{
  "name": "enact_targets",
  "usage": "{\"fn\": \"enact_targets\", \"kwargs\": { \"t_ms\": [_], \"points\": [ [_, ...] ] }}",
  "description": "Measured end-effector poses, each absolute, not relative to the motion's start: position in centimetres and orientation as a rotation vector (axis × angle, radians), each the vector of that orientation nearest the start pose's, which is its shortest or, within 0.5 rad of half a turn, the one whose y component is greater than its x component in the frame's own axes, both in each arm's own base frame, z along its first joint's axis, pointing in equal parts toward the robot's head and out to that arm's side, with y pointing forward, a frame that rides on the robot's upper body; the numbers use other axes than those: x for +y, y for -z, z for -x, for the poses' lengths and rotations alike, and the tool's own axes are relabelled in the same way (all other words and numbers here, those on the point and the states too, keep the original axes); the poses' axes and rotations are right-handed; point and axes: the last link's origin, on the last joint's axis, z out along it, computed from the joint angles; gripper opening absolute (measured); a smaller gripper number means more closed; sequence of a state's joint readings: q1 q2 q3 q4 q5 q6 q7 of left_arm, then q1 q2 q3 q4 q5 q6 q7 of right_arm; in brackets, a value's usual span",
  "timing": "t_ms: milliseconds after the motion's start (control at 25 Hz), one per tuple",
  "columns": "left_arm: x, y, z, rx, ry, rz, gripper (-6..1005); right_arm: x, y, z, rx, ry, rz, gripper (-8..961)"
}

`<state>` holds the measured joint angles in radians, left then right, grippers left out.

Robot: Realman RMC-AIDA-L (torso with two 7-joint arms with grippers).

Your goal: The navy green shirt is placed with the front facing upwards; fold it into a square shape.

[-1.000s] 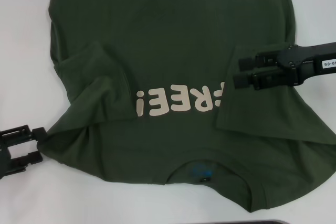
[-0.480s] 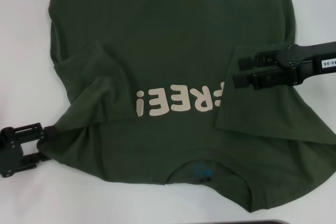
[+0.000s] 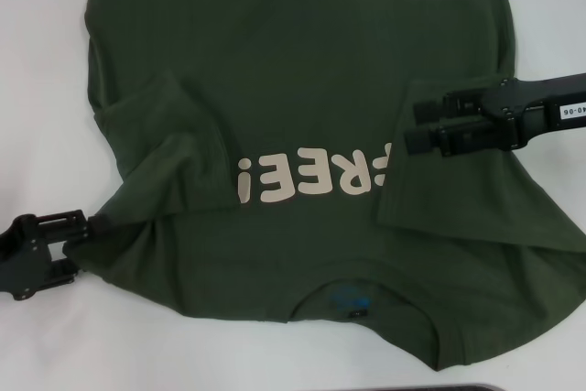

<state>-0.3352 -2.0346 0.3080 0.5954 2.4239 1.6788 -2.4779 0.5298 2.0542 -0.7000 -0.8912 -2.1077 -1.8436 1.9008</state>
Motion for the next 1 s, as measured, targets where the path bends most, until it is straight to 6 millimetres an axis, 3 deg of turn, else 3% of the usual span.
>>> {"fn": "enact_targets", "kwargs": {
  "t_ms": [160,480,680,800,920,1000],
  "points": [
    [22.8,-1.7,36.6,2.511,-0.636,-1.815,627,31.3,-3.8,-24.1,1.093,-0.62,2.882,820],
    [22.9,-1.5,36.4,2.478,-0.612,-1.86,408,31.4,-3.7,-23.9,1.105,-0.626,2.882,820],
    [22.9,-1.5,36.2,2.457,-0.612,-1.864,179,31.5,-3.9,-24.0,1.107,-0.617,2.882,820],
    [22.9,-1.7,36.0,2.44,-0.615,-1.868,104,31.4,-4.1,-24.3,1.12,-0.595,2.881,820],
    [22.8,-1.8,35.9,2.426,-0.615,-1.874,28,31.3,-4.9,-25.3,1.225,-0.505,2.842,821],
    [22.8,-1.8,35.9,2.421,-0.619,-1.879,29,31.2,-5.8,-26.8,1.347,-0.368,2.781,821]
  ]
}}
